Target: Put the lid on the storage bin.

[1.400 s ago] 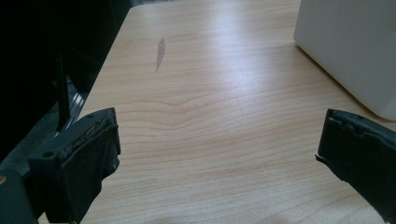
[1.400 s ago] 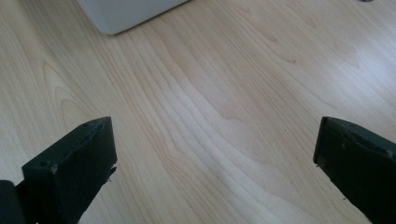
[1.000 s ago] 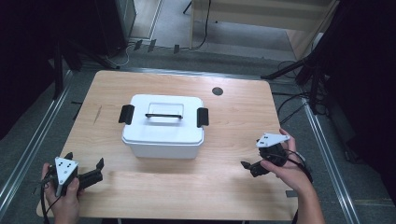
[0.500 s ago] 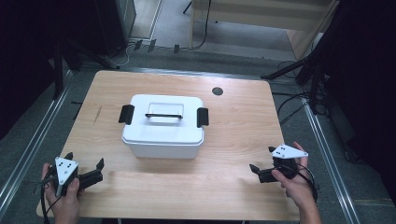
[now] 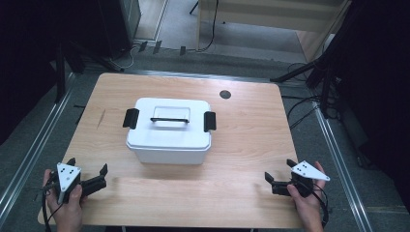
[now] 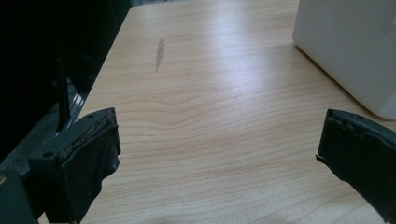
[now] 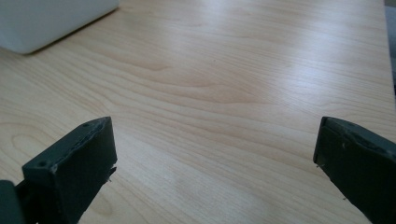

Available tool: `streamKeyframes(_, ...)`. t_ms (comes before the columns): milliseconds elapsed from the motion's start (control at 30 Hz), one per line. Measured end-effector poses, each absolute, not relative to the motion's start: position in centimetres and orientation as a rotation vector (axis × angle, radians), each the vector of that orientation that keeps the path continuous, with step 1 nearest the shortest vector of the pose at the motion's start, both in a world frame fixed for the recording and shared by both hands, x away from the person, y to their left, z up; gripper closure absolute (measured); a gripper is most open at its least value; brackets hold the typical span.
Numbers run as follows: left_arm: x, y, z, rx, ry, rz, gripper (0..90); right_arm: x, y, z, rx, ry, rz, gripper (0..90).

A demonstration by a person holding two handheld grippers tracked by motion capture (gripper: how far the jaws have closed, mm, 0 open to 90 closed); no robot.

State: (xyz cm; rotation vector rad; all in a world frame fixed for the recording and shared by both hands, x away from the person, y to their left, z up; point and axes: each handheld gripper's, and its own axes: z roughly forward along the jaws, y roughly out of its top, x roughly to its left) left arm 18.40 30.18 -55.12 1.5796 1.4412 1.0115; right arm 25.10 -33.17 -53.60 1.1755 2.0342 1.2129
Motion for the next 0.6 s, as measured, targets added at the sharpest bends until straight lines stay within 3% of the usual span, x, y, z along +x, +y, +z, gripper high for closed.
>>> streamKeyframes(600, 18.63, 30.12, -55.12, 1.585, 1.442, 1.009, 0.0, 24.27, -34.14, -54.49, 1.265, 1.839, 1.278, 0.0)
